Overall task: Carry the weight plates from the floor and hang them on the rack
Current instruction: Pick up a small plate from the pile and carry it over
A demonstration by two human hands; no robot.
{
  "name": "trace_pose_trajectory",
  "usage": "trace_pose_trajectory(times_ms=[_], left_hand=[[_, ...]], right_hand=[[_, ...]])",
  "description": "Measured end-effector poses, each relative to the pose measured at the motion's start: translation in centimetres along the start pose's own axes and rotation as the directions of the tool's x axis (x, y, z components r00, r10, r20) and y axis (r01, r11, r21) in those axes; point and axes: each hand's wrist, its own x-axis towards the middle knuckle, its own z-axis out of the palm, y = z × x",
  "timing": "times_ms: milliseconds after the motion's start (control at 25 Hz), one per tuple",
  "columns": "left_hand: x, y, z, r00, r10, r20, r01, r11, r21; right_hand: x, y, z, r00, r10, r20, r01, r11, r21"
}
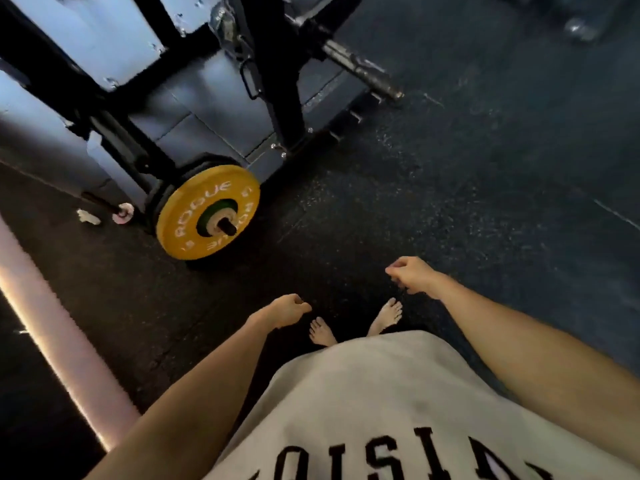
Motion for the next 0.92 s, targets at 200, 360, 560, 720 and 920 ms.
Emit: trace_pose_trajectory(times_ms=[200,360,560,720,920], left_hand=[[1.9,6.6,4.1,0.990,0.092,0.109,-0.119,0.953,0.279],[3.7,14.7,6.8,0.981,0.110,0.160,-0.170,0.887,0.430],[5.7,26.0,9.6,0.983,0.128,0.128,-0.174,0.872,0.457],[7.2,35.1,10.8,0.975,0.221,0.034,-0.216,0.892,0.398],[11.4,43.9,11.5,0.987,0.155,0.052,-0.163,0.903,0.398]], right_hand=[[-2.0,13.0,-3.2,0.977,0.200,-0.074,-0.177,0.953,0.244],[-3.2,22.0,-6.5,0.947,0.311,-0.078,-0.248,0.863,0.439],[-3.9,29.8,-13.2,0.919,0.391,-0.054,-0.305,0.790,0.531],[-2.0,32.6,-20.5,0.910,0.411,-0.048,-0.318,0.768,0.555],[3.3,32.9,-29.2,0.917,0.399,-0.012,-0.330,0.775,0.538]])
